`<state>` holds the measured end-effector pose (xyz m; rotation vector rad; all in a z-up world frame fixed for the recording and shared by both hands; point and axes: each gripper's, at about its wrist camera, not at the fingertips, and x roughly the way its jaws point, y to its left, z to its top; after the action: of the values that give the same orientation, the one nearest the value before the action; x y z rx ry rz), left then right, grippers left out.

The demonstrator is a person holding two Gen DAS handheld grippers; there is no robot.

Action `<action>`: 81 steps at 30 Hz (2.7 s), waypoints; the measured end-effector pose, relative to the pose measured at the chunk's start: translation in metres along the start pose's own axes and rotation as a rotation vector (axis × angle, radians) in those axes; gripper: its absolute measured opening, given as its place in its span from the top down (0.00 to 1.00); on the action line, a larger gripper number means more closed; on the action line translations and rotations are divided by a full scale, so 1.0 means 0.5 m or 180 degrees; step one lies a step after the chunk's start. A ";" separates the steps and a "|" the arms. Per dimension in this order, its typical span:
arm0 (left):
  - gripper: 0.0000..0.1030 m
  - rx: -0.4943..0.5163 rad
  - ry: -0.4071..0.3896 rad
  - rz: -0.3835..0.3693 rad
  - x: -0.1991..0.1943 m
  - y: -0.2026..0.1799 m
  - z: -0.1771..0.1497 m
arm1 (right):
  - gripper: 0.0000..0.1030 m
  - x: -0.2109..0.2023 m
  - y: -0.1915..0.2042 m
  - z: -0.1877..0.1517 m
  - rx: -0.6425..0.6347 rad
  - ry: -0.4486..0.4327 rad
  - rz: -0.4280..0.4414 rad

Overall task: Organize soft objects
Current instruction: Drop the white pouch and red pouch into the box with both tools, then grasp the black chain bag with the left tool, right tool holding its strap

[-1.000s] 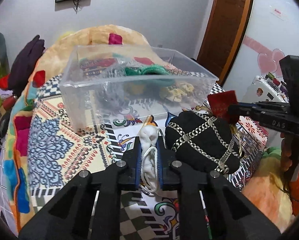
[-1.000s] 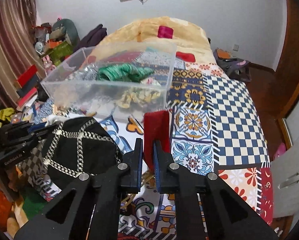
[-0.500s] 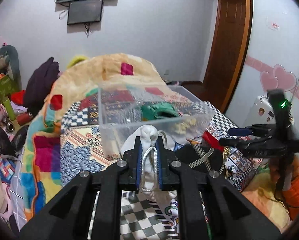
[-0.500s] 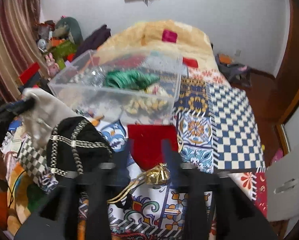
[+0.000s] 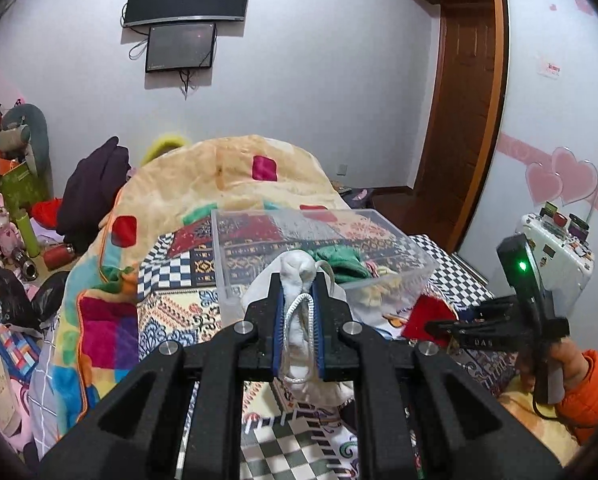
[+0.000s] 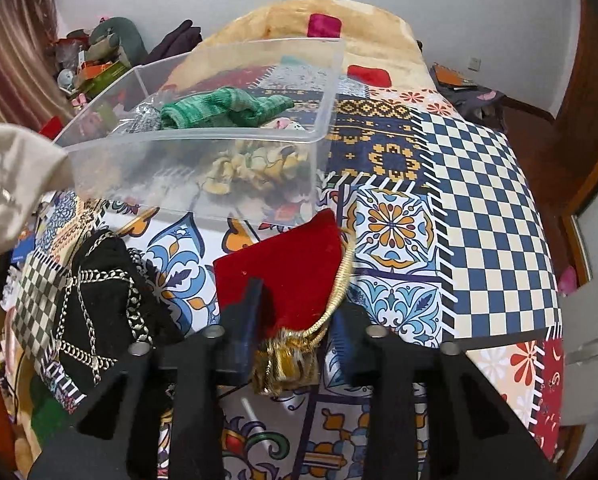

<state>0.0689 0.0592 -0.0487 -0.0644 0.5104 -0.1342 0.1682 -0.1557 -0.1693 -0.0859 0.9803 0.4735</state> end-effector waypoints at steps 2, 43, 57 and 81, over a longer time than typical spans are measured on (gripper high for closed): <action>0.89 0.0015 -0.0050 0.0045 0.001 0.001 0.011 | 0.85 -0.008 0.003 -0.002 -0.0020 -0.0046 0.0009; 0.88 0.0030 0.0447 0.0260 0.255 0.033 0.056 | 0.83 0.015 0.091 0.187 -0.0477 -0.0380 -0.0309; 0.40 0.0170 0.0377 0.0079 0.145 0.000 0.041 | 0.43 -0.096 0.112 0.136 -0.0733 -0.0529 -0.0211; 0.67 0.0030 0.1143 -0.0653 0.178 -0.077 -0.149 | 0.76 -0.029 0.108 -0.011 -0.0400 0.0038 0.0682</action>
<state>0.1048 0.0061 -0.1527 -0.0840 0.8615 -0.3528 0.1345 -0.1139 -0.1530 -0.0972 0.9755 0.7322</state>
